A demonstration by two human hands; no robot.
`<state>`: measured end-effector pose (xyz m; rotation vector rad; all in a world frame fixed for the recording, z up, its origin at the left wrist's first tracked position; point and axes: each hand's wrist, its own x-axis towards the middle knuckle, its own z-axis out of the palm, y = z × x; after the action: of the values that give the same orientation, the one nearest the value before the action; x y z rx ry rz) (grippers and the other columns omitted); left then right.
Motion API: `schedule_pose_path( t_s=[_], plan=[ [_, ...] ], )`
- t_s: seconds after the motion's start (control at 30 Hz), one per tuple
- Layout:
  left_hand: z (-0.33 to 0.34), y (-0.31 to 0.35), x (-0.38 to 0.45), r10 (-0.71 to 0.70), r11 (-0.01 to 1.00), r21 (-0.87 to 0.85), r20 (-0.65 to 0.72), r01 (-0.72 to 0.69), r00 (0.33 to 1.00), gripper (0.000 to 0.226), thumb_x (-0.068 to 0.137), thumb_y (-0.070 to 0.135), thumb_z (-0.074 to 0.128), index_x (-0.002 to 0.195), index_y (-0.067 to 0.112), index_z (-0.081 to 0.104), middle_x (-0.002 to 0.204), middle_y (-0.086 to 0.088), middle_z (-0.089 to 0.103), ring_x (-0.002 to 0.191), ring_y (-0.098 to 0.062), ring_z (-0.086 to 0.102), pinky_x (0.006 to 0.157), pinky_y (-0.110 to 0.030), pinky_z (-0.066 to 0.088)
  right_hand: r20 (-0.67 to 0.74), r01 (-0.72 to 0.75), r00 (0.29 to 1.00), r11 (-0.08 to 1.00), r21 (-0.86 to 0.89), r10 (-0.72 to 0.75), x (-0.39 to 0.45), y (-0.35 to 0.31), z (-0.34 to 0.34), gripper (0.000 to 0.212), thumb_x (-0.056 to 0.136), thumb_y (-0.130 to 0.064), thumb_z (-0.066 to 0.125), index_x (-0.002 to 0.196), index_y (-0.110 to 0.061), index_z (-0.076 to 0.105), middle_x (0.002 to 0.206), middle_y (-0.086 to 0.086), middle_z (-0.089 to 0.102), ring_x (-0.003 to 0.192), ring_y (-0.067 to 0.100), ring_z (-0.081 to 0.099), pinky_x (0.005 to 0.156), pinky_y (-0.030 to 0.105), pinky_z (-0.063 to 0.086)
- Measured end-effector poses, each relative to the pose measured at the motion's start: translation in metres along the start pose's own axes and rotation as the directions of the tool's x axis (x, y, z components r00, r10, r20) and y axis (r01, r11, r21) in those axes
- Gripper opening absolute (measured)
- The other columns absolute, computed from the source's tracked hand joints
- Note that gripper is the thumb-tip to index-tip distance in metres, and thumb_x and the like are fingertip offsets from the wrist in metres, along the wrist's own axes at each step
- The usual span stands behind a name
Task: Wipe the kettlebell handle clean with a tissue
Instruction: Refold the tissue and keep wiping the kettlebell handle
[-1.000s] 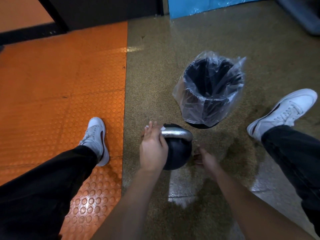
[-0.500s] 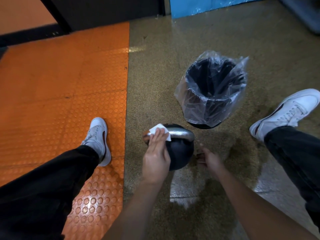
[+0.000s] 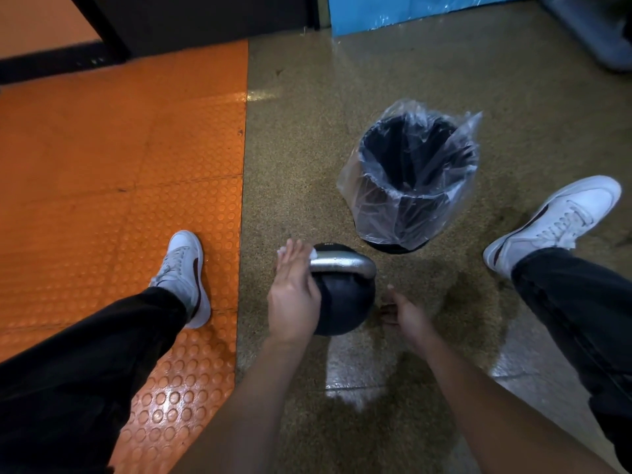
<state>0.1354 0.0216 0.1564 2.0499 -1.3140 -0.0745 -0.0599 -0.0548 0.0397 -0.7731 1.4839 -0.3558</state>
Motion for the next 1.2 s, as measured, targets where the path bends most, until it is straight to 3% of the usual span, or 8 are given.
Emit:
schedule_pose_path(
  t_s=[0.17,0.37,0.43,0.57,0.7,0.8,1.03,1.2],
  plan=[
    [0.001,0.013,-0.013,0.170,0.985,-0.009,0.061,-0.170,0.984,0.046,0.084,-0.014,0.055,0.126,0.002,0.066,0.137,-0.010,0.061,0.135,-0.018,0.051,0.119,-0.032,0.031,-0.004,0.026,1.000,1.000,-0.001,-0.026,0.000,-0.001,0.002,0.039,0.096,-0.055,0.056,0.100,-0.019,0.072,0.096,0.012,0.075,0.091,0.031,0.071,0.093,0.051,0.055],
    [0.000,0.006,0.006,0.020,1.000,-0.002,0.033,-0.020,0.999,0.040,0.089,-0.010,0.058,0.125,0.005,0.067,0.137,-0.010,0.062,0.135,-0.021,0.051,0.118,-0.037,0.035,0.000,0.035,0.999,0.999,0.004,-0.035,0.001,0.001,0.001,0.039,0.097,-0.053,0.054,0.099,-0.018,0.071,0.096,0.011,0.074,0.092,0.030,0.070,0.088,0.047,0.056],
    [0.002,0.018,0.005,0.073,0.997,-0.009,0.076,-0.072,0.994,0.038,0.090,-0.008,0.058,0.123,0.006,0.069,0.136,-0.009,0.062,0.134,-0.020,0.053,0.118,-0.036,0.035,0.031,0.043,0.999,0.999,-0.009,-0.043,-0.001,0.002,0.004,0.038,0.100,-0.049,0.051,0.107,-0.018,0.070,0.099,0.011,0.073,0.093,0.029,0.069,0.081,0.040,0.056],
    [-0.007,0.009,-0.030,0.123,0.989,-0.082,0.041,-0.119,0.992,0.050,0.085,-0.016,0.056,0.128,0.006,0.066,0.143,-0.003,0.056,0.139,-0.011,0.045,0.117,-0.036,0.035,-0.011,0.020,1.000,0.998,0.056,-0.019,0.002,-0.004,-0.003,0.041,0.095,-0.052,0.058,0.101,-0.014,0.072,0.098,0.013,0.074,0.090,0.030,0.069,0.088,0.046,0.055],
    [0.002,0.012,-0.014,0.048,0.995,-0.082,-0.015,-0.050,0.999,0.041,0.089,-0.013,0.056,0.124,0.006,0.068,0.140,-0.006,0.058,0.139,-0.016,0.046,0.119,-0.041,0.033,-0.023,-0.004,1.000,0.998,0.066,0.006,0.002,-0.003,-0.004,0.045,0.096,-0.050,0.058,0.105,-0.007,0.070,0.095,0.014,0.073,0.085,0.029,0.069,0.072,0.036,0.053],
    [0.011,0.025,-0.011,0.133,0.989,-0.067,0.028,-0.131,0.991,0.042,0.087,-0.015,0.057,0.123,0.004,0.068,0.138,-0.009,0.061,0.138,-0.017,0.047,0.118,-0.042,0.033,-0.013,-0.035,0.999,0.999,0.031,0.035,0.002,0.000,-0.001,0.053,0.093,-0.057,0.059,0.110,-0.007,0.069,0.100,0.013,0.074,0.091,0.029,0.070,0.071,0.036,0.054],
    [0.005,0.003,-0.015,0.062,0.997,-0.041,-0.050,-0.064,0.997,0.048,0.085,-0.018,0.054,0.126,0.002,0.066,0.141,-0.006,0.056,0.139,-0.019,0.045,0.119,-0.045,0.031,-0.030,-0.003,1.000,0.999,0.042,0.005,-0.002,-0.003,-0.007,0.042,0.096,-0.053,0.057,0.101,-0.014,0.070,0.096,0.012,0.073,0.090,0.029,0.069,0.077,0.039,0.054],
    [0.007,0.012,-0.027,0.197,0.979,-0.054,0.032,-0.195,0.980,0.048,0.086,-0.014,0.051,0.130,0.001,0.063,0.143,-0.010,0.056,0.140,-0.018,0.046,0.120,-0.038,0.031,-0.014,-0.010,1.000,1.000,-0.013,0.009,-0.003,0.001,-0.004,0.045,0.094,-0.058,0.056,0.099,-0.016,0.072,0.096,0.010,0.074,0.092,0.028,0.070,0.091,0.046,0.054]
  ],
)
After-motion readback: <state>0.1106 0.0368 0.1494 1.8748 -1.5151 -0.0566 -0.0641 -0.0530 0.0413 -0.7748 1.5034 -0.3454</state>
